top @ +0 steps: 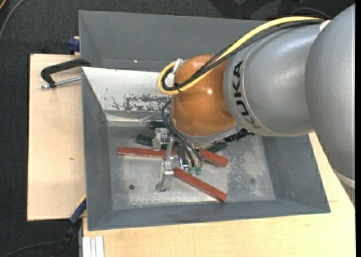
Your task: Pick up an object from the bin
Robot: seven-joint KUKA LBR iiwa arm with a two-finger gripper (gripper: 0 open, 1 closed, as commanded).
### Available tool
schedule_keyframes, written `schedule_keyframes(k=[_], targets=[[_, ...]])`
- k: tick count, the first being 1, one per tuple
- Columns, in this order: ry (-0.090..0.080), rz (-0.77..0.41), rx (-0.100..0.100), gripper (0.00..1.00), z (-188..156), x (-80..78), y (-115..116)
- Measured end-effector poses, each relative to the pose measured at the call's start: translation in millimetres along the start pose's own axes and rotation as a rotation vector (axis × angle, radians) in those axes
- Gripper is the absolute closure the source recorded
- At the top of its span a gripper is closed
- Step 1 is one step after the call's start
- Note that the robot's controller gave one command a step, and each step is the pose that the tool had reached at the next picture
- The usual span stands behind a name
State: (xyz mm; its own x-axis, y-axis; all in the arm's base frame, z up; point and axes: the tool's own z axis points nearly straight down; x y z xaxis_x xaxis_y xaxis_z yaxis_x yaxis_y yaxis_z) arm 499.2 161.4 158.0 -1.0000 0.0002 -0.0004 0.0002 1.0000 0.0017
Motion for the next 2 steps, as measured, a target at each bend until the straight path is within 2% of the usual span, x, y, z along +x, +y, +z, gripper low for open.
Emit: schedule_keyframes(k=[1, 2], targets=[[-0.003, 0.143, -0.001, 0.0, 88.9, -37.9, -21.6], [-0.009, 0.142, -0.003, 1.0, 84.5, -39.4, -20.4]])
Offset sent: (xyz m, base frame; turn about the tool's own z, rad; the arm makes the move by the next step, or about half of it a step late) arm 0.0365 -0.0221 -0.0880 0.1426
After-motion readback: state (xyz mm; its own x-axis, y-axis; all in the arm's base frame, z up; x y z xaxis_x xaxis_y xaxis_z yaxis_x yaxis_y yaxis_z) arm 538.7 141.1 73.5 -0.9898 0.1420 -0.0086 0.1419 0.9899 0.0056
